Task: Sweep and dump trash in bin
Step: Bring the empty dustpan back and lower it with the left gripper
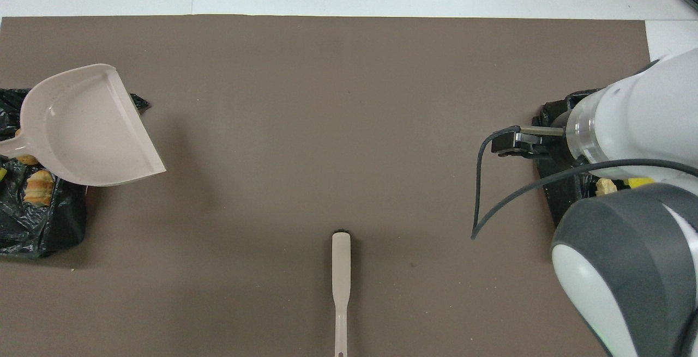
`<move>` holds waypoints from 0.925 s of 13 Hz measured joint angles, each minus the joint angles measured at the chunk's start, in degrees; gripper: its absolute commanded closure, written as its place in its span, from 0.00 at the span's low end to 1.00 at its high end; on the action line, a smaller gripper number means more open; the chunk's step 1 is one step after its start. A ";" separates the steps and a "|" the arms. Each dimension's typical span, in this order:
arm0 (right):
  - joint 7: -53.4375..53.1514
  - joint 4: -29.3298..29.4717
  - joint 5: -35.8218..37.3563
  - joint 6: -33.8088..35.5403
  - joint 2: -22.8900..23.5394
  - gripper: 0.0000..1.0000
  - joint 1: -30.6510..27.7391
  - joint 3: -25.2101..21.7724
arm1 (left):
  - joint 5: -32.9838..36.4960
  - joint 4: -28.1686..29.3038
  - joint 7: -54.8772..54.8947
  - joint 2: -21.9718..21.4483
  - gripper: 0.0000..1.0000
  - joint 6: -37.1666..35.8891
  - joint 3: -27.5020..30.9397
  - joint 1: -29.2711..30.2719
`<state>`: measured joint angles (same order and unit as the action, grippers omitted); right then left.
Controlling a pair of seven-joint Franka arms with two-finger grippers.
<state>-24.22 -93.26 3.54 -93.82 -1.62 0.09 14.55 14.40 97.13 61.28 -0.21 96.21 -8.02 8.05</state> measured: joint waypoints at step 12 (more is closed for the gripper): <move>10.26 11.01 0.33 13.35 1.30 0.00 2.66 -11.04 | -13.10 7.70 -70.82 0.99 1.00 11.18 -0.32 -30.62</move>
<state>-13.95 -82.24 3.87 -80.47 -0.32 2.75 3.51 1.30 104.83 -9.54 0.78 107.39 -8.34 -22.58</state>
